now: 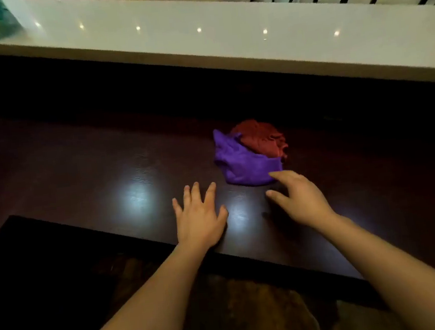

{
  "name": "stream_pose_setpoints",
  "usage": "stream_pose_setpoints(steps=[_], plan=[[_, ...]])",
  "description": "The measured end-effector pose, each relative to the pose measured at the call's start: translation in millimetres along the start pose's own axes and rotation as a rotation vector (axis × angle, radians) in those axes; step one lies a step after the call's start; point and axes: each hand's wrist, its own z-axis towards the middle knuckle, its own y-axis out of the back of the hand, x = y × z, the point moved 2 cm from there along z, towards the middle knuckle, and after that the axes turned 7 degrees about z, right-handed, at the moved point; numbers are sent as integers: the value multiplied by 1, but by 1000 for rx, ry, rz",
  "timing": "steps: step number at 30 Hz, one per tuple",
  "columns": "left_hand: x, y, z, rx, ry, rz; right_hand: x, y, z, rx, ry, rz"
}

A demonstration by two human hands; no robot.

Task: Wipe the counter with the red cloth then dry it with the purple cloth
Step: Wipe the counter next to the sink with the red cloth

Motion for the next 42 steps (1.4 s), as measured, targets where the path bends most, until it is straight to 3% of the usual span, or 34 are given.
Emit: stream_pose_setpoints(steps=[4, 9, 16, 20, 25, 30, 34, 37, 39, 42], plan=[[-19, -14, 24, -10, 127, 27, -13, 20, 47, -74, 0, 28], [-26, -28, 37, -125, 120, 148, -14, 20, 114, -86, 70, -10], [-24, -31, 40, -187, 143, 128, -31, -1, 183, 118, 33, -191], [-24, -30, 40, -182, 149, 115, -42, 0, 191, 105, 42, -380], [-24, -30, 40, -194, 149, 103, -57, 16, 204, 175, -30, -166], [-23, -31, 40, -194, 142, 109, -95, 41, 197, -79, -130, -260], [-24, -29, 40, -178, 138, 119, -107, 42, 182, 94, -69, -344], [-29, -25, 38, -144, -7, 140, -124, 63, 171, 125, 13, -415], [-31, -23, 37, -143, -154, 158, -146, 87, 157, 105, -77, -436], [-31, -21, 37, -144, -183, 140, -169, 109, 106, 58, -238, -360]])
